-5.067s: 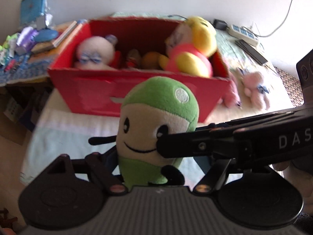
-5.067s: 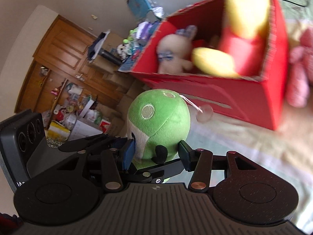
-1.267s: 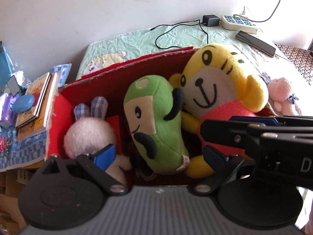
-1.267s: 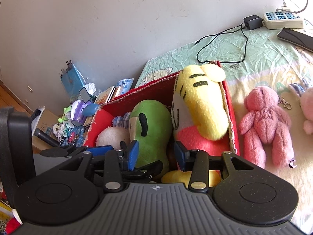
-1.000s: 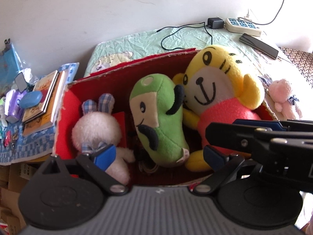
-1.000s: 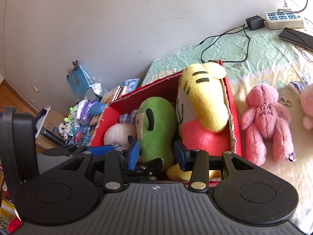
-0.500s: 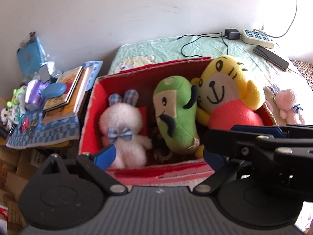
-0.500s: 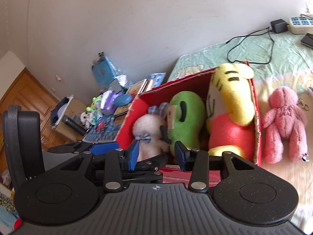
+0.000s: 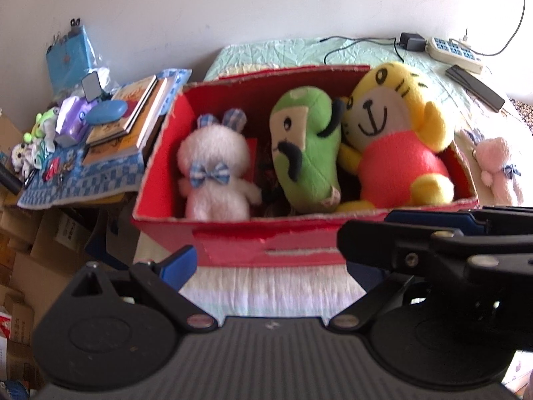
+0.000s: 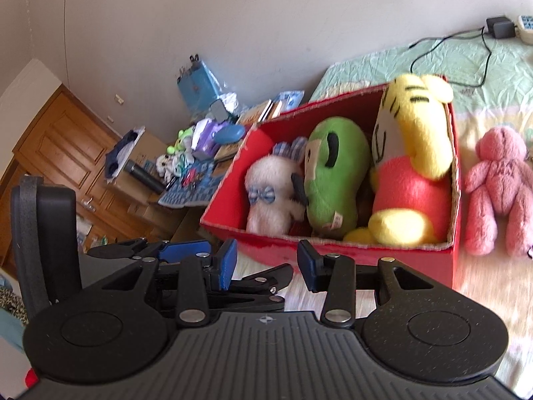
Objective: Organize objects
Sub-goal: 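Withdraw the right gripper from the box toward the white bunny with blue bow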
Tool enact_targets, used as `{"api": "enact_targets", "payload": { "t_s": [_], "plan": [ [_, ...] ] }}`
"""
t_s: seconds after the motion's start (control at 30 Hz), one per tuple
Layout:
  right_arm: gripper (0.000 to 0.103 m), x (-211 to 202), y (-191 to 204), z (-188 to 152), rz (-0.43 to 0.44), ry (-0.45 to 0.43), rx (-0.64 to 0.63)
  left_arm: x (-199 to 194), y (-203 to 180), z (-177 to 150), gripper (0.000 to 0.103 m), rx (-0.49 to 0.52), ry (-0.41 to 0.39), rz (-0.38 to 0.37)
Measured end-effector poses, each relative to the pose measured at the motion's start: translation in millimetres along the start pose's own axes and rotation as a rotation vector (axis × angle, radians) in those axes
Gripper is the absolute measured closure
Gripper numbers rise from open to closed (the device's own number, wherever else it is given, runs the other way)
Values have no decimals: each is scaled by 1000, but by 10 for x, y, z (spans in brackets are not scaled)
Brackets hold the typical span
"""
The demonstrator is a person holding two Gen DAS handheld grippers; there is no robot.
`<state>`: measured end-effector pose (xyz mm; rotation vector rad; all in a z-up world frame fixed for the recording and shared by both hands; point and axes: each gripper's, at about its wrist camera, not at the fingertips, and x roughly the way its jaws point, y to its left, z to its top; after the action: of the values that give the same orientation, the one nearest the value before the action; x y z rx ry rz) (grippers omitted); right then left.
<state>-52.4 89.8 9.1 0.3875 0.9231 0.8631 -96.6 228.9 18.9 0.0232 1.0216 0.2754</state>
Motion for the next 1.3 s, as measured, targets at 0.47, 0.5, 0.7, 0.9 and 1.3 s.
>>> {"api": "enact_targets", "payload": {
  "t_s": [0.47, 0.5, 0.7, 0.9, 1.3],
  "plan": [
    [59, -43, -251, -209, -19, 96, 48, 192, -380, -222, 6, 16, 93, 1],
    [58, -54, -277, -221, -22, 102, 52, 205, -411, -229, 6, 19, 99, 0],
    [58, -154, -449, -293, -36, 120, 78, 271, -636, -262, 6, 36, 126, -9],
    [58, -265, -638, -341, -48, 134, 105, 330, -863, -273, 6, 54, 150, -21],
    [58, -576, -1048, -413, -81, 135, 153, 391, -1401, -276, 6, 98, 171, -46]
  ]
}}
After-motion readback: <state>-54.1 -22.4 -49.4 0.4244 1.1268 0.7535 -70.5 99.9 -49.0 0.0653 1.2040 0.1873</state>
